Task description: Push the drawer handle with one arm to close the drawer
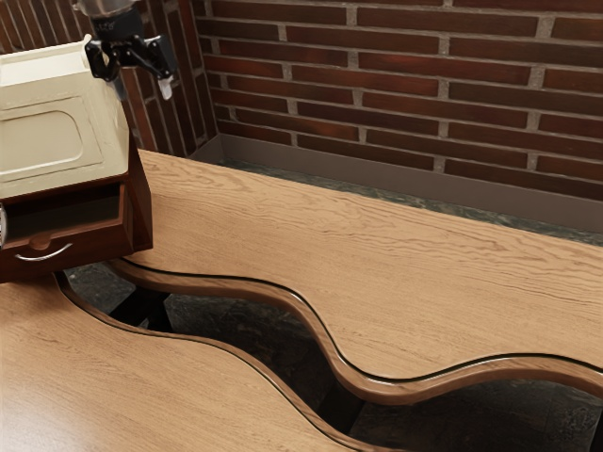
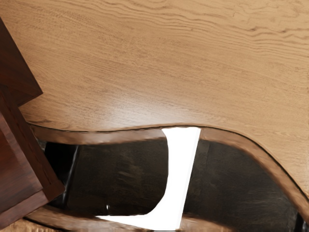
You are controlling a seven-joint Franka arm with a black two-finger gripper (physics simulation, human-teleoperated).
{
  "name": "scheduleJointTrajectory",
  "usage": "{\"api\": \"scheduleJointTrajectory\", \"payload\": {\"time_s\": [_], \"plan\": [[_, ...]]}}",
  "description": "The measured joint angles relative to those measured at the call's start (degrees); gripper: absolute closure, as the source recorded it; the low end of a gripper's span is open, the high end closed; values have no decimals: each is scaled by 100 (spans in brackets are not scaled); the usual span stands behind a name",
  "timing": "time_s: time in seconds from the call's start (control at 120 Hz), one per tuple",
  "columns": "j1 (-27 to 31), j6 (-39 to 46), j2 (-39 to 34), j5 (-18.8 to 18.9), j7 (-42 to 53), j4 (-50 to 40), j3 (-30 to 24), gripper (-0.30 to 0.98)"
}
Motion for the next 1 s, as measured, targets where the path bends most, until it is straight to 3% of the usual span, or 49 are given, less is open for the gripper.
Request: {"api": "scheduleJointTrajectory", "payload": {"time_s": [0.117,0.167,0.25,0.317,0.4,0.525,0.633,1.0], "plan": [[-69,-227,-93,-69,7,52,37,0],[-325,-282,-1210,172,66,-276,-93,0],[-561,-326,-3778,790,548,-3303,-476,1],[-285,-105,-4940,1278,911,-5573,-427,3],[264,637,-5801,1757,1426,-7588,-439,20],[741,2083,-6058,2154,2279,-9133,-420,49],[1072,3142,-6057,2300,2984,-9623,-388,63],[1205,5160,-5066,2350,5264,-9554,45,77]]}}
